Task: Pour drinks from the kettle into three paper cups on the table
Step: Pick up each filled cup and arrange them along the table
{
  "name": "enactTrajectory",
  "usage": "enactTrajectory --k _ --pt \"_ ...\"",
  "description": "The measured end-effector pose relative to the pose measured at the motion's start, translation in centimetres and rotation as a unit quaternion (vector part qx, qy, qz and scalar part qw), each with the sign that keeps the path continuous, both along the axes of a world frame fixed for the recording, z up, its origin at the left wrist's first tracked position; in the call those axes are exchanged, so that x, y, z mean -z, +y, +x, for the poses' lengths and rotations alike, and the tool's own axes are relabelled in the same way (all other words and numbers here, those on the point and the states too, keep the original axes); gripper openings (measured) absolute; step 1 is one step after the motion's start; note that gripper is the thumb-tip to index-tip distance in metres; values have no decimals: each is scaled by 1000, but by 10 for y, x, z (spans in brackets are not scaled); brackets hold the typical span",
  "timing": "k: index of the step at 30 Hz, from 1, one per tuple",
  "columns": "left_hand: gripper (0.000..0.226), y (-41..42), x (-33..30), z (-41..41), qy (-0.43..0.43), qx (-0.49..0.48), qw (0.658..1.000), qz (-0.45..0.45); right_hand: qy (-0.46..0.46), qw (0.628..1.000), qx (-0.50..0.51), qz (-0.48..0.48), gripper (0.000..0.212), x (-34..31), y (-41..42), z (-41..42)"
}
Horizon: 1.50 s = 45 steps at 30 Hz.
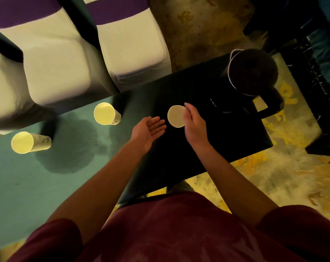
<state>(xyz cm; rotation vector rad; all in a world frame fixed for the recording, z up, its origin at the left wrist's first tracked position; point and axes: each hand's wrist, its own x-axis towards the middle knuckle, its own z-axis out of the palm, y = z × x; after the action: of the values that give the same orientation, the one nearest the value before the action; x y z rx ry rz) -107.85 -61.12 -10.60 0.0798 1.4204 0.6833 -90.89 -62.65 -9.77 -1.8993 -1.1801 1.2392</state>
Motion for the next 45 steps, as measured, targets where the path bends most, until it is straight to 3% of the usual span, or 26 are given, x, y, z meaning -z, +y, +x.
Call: enactTrajectory --k 6,18,22,26,35,40,44,45 --pt "39 8 1 5 35 45 998 -36 15 999 -27 -38 40 10 11 3" --pt "31 24 -8 39 35 55 997 -50 -79 997 -10 9 46 -4 24 6" --pt "21 30 -20 58 -53 -7 998 -29 -27 999 -9 24 36 -34 19 10" --pt "25 25 -32 63 -140 -11 990 1 0 998 -29 49 31 -54 9 10" --pt "21 -12 -65 29 -210 -66 974 60 116 983 -81 116 29 -99 -8 -28" --pt "40 -47 -86 -6 -223 -110 962 110 170 972 -107 125 31 -120 -30 -73" --pt "17 -81 -107 -36 -190 -173 961 102 218 959 -108 148 34 -127 -52 -110" --pt "20 -95 -112 -47 -188 -184 960 100 231 954 -114 153 34 -129 -63 -123"
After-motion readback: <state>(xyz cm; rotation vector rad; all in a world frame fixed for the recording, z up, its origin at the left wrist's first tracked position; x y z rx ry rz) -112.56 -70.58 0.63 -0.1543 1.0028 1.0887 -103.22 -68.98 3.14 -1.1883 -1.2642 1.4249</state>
